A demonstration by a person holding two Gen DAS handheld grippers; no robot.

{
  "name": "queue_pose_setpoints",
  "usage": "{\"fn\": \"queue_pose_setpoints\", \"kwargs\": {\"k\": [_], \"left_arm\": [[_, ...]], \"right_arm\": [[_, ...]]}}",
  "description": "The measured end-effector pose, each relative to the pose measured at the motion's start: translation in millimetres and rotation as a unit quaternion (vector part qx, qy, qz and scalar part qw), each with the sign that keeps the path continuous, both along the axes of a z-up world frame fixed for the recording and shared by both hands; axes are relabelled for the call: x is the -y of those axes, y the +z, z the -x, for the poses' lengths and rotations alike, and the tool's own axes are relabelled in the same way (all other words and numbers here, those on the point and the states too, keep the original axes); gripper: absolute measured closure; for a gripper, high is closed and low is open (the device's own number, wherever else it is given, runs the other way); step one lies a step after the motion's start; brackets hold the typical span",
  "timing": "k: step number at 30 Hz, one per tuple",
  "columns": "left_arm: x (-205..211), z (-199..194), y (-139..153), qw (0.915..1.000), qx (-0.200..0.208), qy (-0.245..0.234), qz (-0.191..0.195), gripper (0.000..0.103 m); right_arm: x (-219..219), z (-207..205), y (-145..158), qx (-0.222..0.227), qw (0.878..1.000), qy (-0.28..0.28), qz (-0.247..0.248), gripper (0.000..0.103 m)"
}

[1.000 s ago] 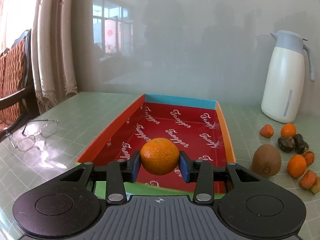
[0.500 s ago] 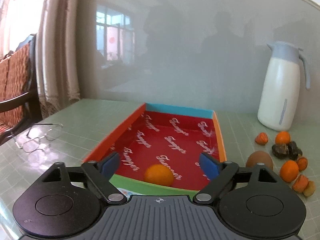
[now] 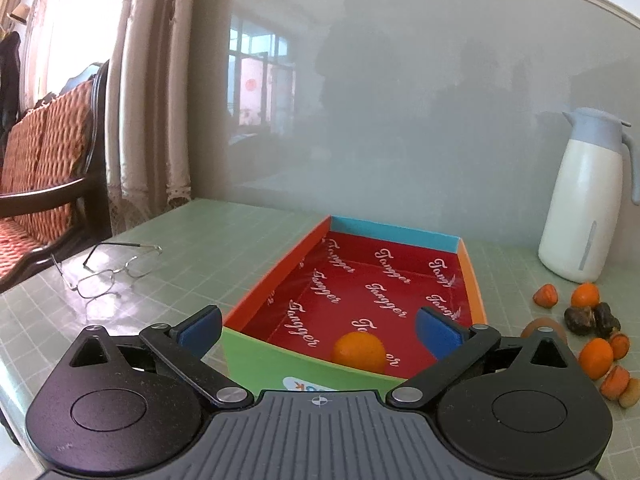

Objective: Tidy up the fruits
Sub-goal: 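Withdraw the left tool from the box while the right tool approaches the fruit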

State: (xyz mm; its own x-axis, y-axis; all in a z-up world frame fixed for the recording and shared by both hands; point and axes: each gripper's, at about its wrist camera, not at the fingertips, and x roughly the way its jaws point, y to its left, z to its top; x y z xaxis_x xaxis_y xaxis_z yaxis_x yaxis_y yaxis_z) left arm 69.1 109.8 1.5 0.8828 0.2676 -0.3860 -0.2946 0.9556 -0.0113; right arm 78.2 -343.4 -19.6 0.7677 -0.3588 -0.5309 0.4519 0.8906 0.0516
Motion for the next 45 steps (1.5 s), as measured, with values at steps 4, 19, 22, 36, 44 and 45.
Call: {"fn": "queue_pose_setpoints", "kwargs": {"k": [4, 19, 22, 36, 44, 45], "left_arm": [[-0.6, 0.4, -0.1, 1.0000, 0.000, 0.002, -0.003, 0.000], [-18.3, 5.9, 0.7, 0.9998, 0.003, 0.016, 0.010, 0.000], [-21.2, 7.1, 1.1, 0.9998, 0.005, 0.017, 0.011, 0.000], [-45.7, 16.6, 2.7, 0.9992, 0.002, 0.038, 0.009, 0.000], [-65.4, 25.3, 2.9, 0.9985, 0.001, 0.055, 0.009, 0.000], [-68.0, 26.5, 2.7, 0.9983, 0.001, 0.057, 0.010, 0.000]], "right_arm": [[4.4, -11.5, -8.6, -0.014, 0.999, 0.006, -0.029, 0.000], [-51.6, -21.5, 18.3, 0.033, 0.997, 0.067, 0.015, 0.004], [-58.4, -27.4, 20.6, 0.033, 0.995, 0.090, 0.014, 0.009], [-115.7, -46.9, 29.3, 0.036, 0.984, 0.177, 0.010, 0.019], [-163.8, -50.1, 30.3, 0.039, 0.972, 0.232, 0.007, 0.020], [-170.4, -49.8, 30.3, 0.040, 0.970, 0.240, 0.008, 0.021]]}}
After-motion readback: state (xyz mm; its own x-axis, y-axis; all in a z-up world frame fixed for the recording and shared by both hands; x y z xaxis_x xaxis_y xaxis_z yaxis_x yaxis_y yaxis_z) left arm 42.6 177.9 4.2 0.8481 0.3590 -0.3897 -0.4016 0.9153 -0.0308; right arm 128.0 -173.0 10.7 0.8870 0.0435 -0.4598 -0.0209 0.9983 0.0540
